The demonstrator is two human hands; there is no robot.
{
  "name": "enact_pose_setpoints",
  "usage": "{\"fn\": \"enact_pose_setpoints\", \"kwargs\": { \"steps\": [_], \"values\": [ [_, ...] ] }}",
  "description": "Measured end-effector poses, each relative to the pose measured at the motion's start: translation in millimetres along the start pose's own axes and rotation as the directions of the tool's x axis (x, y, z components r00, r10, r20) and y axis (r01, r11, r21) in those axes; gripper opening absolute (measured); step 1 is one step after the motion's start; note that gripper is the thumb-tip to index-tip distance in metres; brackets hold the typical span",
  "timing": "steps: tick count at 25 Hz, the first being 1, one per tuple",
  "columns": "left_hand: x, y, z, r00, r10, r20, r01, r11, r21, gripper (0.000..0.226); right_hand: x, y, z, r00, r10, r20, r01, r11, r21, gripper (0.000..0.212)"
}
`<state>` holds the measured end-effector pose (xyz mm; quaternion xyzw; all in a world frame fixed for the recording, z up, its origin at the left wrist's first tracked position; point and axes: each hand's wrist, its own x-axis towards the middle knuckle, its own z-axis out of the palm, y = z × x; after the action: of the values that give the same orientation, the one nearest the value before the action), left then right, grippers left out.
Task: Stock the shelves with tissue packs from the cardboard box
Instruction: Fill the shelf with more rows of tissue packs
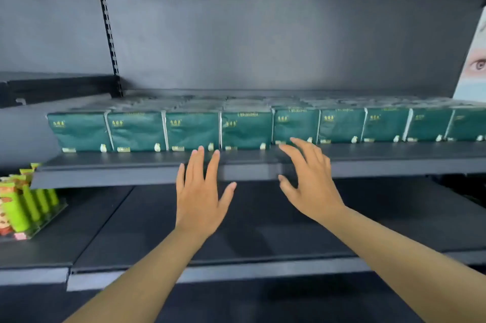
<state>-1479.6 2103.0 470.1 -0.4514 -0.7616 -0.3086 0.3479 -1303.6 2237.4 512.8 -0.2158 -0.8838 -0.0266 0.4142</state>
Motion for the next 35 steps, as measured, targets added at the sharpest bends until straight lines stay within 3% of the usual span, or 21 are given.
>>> {"fn": "enact_pose_setpoints", "kwargs": {
  "steps": [4, 9, 13, 17, 20, 23, 31, 35],
  "values": [
    [-103.3, 14.3, 12.5, 0.986, 0.138, 0.093, -0.142, 0.989, 0.037, 0.064, -103.0, 14.7, 16.6, 0.995, 0.038, 0.088, -0.035, 0.999, -0.027, 0.055],
    [-264.3, 16.9, 69.9, 0.878, 0.233, 0.418, -0.230, 0.972, -0.058, 0.063, -242.9, 43.9, 74.7, 0.931, 0.187, 0.315, -0.178, 0.982, -0.058, 0.052],
    [-363.9, 22.6, 127.0, 0.702, 0.168, 0.692, -0.212, 0.977, -0.022, 0.068, -333.7, 72.7, 127.7, 0.829, 0.264, 0.494, -0.256, 0.963, -0.084, 0.056],
    [-413.3, 34.2, 164.9, 0.578, 0.014, 0.816, -0.114, 0.991, 0.064, 0.065, -404.1, 104.9, 172.5, 0.616, 0.360, 0.700, -0.327, 0.926, -0.188, 0.054],
    [-430.0, 31.5, 172.3, 0.636, 0.011, 0.772, -0.081, 0.995, 0.053, 0.056, -436.2, 127.4, 204.3, 0.511, 0.383, 0.770, -0.384, 0.903, -0.194, 0.054],
    [-435.7, 23.3, 169.6, 0.685, 0.050, 0.727, -0.106, 0.994, 0.031, 0.051, -449.1, 143.5, 233.6, 0.462, 0.390, 0.797, -0.418, 0.888, -0.192, 0.060],
    [-430.9, 29.5, 171.9, 0.711, 0.017, 0.703, -0.043, 0.999, 0.020, 0.047, -452.7, 164.8, 281.9, 0.488, 0.396, 0.778, -0.422, 0.887, -0.187, 0.052],
    [-431.7, 31.1, 172.8, 0.722, 0.020, 0.691, -0.060, 0.998, 0.034, 0.047, -459.4, 168.5, 282.5, 0.541, 0.335, 0.772, -0.386, 0.914, -0.126, 0.050]
  ]
}}
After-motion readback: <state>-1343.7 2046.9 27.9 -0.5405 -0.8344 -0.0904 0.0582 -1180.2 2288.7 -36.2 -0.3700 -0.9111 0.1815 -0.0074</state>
